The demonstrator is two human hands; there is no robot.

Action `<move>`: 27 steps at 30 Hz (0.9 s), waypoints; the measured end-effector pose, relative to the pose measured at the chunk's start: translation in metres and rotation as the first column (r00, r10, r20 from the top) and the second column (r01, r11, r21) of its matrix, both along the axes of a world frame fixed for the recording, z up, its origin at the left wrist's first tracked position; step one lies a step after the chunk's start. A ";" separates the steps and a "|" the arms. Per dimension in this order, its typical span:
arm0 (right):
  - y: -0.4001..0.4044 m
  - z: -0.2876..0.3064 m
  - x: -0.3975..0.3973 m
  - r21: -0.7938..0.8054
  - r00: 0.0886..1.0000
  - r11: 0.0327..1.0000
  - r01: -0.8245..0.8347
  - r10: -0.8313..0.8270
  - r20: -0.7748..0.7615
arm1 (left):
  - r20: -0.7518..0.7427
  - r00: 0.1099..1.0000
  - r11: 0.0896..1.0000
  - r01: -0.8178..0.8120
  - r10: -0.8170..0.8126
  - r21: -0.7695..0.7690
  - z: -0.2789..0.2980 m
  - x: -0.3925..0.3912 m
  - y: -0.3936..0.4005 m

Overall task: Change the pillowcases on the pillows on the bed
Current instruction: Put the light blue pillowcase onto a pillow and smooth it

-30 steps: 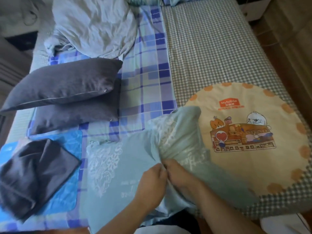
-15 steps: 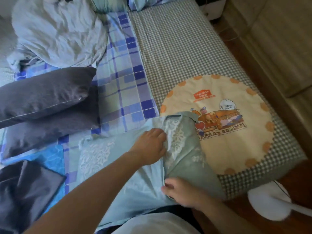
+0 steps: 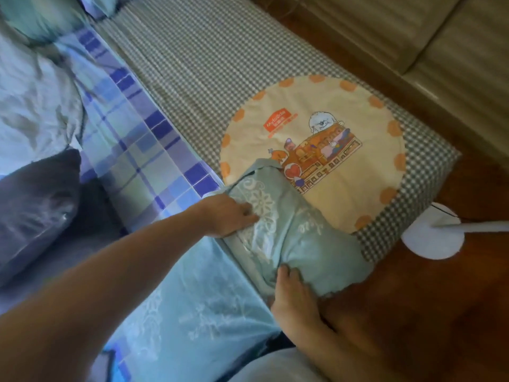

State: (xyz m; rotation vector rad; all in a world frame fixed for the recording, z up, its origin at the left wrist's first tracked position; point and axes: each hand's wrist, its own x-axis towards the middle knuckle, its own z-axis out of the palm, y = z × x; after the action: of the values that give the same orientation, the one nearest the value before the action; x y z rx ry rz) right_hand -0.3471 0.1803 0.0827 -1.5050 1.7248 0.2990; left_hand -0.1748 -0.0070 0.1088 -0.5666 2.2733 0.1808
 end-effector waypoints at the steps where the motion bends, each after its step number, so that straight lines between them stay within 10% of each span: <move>1: 0.000 0.001 0.002 -0.012 1.000 1.000 0.005 -0.005 -0.016 | -0.008 0.998 0.998 0.066 -0.066 0.000 -0.006 0.002 0.002; 6: 0.019 0.009 -0.015 -0.053 0.983 0.999 0.007 0.003 0.181 | -0.032 0.998 0.988 0.056 -0.052 0.146 0.001 0.047 0.016; 13: -0.001 0.003 0.032 0.431 0.856 0.747 -0.506 0.374 0.356 | 0.392 0.919 0.940 -0.088 -0.052 0.330 -0.015 0.077 0.077; 22: 0.013 0.004 -0.042 0.254 0.909 0.960 -0.121 0.004 0.417 | 0.320 0.845 0.840 -0.502 0.427 0.206 -0.006 0.077 0.049; 27: 0.025 -0.023 -0.057 -0.085 0.857 0.978 0.190 -0.123 0.500 | 0.380 0.900 0.912 -0.322 0.212 0.254 0.004 0.078 0.031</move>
State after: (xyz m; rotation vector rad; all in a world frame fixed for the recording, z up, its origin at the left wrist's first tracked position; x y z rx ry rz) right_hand -0.4046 0.2054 0.0594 -1.3692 1.4551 -0.2760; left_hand -0.0964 0.0239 0.1128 -0.6853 1.7720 0.5277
